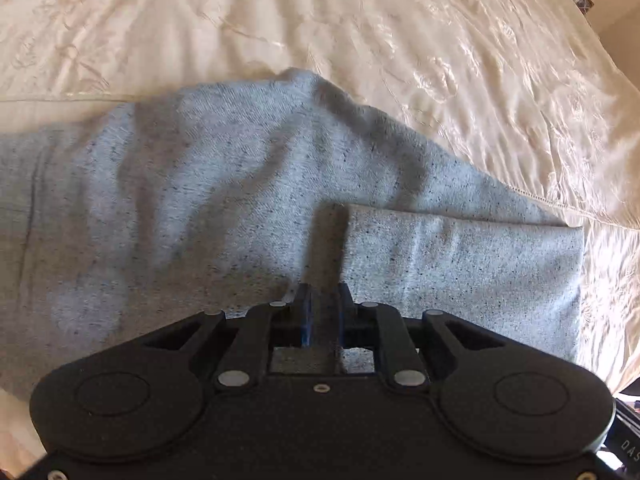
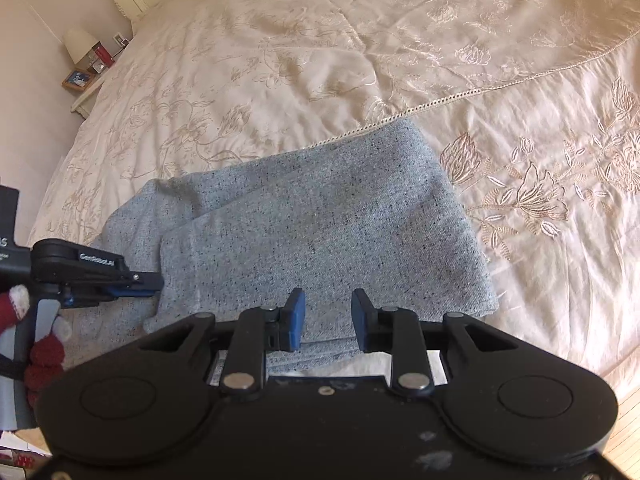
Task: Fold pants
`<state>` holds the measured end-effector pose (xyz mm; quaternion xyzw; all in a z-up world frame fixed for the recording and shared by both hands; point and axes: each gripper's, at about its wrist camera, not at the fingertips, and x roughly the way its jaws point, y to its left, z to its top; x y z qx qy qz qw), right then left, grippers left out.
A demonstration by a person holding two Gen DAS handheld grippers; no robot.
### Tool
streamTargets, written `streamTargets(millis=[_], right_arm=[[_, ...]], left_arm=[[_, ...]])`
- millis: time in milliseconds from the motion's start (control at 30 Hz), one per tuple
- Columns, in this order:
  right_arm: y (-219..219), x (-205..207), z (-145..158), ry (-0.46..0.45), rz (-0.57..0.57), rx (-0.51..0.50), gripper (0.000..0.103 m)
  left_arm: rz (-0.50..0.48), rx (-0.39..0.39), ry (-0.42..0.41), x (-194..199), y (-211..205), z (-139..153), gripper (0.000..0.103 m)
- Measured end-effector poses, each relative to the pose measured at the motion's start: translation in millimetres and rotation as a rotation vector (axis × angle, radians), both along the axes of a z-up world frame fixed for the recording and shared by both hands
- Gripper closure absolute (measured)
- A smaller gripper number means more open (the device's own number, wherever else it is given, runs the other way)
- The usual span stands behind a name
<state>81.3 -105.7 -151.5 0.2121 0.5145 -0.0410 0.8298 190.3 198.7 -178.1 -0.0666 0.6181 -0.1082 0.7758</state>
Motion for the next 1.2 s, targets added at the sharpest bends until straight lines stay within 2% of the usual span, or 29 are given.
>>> streamTargets(millis=[100, 233, 433, 500, 667, 800, 1000, 1067, 1200], right_arm=[[-1, 8, -17, 0.063, 0.045, -0.004, 0.074], [7, 13, -37, 0.143, 0.17, -0.014, 0.074], [0, 18, -39, 0.154, 0.248, 0.025, 0.076], [-5, 21, -34, 0.14, 0.267, 0.035, 0.077], [-17, 41, -4, 0.023, 0.31, 0.028, 0.075], [-37, 73, -5, -0.004, 0.283, -0.013, 0.075], [-71, 109, -38, 0.075, 0.221, -0.03, 0.076], [-75, 110, -46, 0.106, 0.21, -0.023, 0.077], [-75, 99, -42, 0.101, 0.207, -0.018, 0.077]], left_arm=[[-0.004, -0.034, -0.041, -15, -3, 14, 0.086], [-0.034, -0.086, -0.014, -39, -18, 17, 0.083], [-0.006, 0.02, 0.074, -59, -28, -12, 0.081], [0.022, 0.02, 0.073, -59, -25, -17, 0.081], [0.099, 0.014, 0.041, -56, -22, -5, 0.081], [0.204, 0.02, 0.005, -62, -11, 4, 0.081], [0.365, 0.042, 0.016, -83, 20, 9, 0.081], [0.413, 0.055, 0.019, -91, 35, 11, 0.081], [0.501, 0.078, 0.016, -104, 66, 16, 0.081]])
